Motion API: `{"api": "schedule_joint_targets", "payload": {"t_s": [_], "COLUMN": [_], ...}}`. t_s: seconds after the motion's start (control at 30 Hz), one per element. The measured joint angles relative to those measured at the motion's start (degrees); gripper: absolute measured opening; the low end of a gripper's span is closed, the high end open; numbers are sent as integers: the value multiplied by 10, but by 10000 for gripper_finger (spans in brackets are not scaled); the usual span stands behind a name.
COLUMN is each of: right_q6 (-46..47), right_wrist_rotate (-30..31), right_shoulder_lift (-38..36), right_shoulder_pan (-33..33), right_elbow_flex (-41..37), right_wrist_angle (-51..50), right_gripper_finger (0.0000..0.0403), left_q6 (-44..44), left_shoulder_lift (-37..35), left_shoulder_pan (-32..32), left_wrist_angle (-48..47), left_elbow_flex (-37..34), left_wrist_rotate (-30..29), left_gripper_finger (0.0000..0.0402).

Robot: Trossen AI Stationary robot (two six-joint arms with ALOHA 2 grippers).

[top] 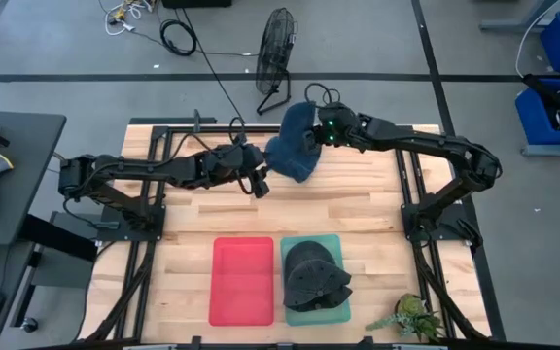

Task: Pick & Place hat
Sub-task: Put the right blue cap into the pink bin

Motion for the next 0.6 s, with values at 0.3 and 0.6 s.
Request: {"api": "schedule_joint_targets", "payload": {"t_s": [0.3, 0.6], "right_q6": [43, 63], "right_wrist_rotate": [-6, -70], "right_shoulder_lift": [18, 17], "right_shoulder_pan": [0, 0], "right_elbow_flex": [0, 0], "right_wrist_angle": [50, 106], "right_gripper_finger": [9, 9], "left_q6": [0, 68], "left_shoulder_lift": [0, 26], "left_shoulder_pan": [-1, 16], "left_wrist_angle": [19, 47], "left_elbow_flex": [0, 0], "left_wrist_rotate": [0, -34], "left_gripper_finger": [140, 140]}}
